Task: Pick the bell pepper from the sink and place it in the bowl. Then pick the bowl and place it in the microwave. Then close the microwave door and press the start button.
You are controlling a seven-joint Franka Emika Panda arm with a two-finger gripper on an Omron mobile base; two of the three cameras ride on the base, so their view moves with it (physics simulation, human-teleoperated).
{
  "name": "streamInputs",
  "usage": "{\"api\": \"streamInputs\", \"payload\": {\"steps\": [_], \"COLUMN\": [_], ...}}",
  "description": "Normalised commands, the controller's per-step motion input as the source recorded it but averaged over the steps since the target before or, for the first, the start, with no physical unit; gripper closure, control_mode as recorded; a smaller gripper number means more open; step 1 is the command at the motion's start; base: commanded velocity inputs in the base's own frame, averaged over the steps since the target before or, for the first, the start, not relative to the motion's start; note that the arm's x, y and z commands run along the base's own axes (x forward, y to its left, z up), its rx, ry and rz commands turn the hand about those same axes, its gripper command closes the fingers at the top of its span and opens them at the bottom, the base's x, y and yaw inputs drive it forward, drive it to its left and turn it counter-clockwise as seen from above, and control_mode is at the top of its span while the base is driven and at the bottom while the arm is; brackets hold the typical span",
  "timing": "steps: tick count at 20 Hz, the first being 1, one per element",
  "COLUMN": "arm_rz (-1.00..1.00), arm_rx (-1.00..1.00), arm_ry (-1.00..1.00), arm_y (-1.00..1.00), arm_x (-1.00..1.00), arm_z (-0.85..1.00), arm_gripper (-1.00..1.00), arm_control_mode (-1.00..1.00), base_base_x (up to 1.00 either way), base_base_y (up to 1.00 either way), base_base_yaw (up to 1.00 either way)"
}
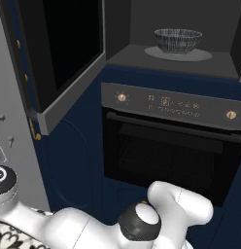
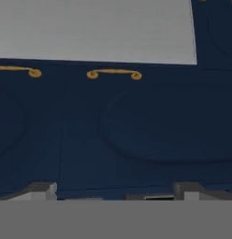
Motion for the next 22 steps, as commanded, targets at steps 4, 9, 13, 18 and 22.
{"api": "streamInputs", "payload": {"steps": [4, 9, 13, 18, 22], "arm_rz": [0.0, 0.0, 0.0, 0.0, 0.0], "arm_rx": [0.01, 0.04, 0.04, 0.06, 0.14], "arm_ry": [-0.07, -0.07, -0.06, -0.17, -0.28], "arm_y": [-0.59, -0.76, -0.76, -0.79, -0.98], "arm_x": [0.0, 0.0, 0.0, -0.1, -0.32], "arm_z": [0.37, 0.36, 0.32, 0.44, 0.52], "arm_gripper": [-1.0, -1.0, -1.0, -1.0, -1.0], "arm_control_mode": [-1.0, -1.0, -1.0, -1.0, -1.0], "base_base_x": [0.0, 0.0, 0.0, 0.0, 0.0], "base_base_y": [0.0, 0.0, 0.0, 0.0, 0.0], "base_base_yaw": [0.0, 0.0, 0.0, 0.0, 0.0]}}
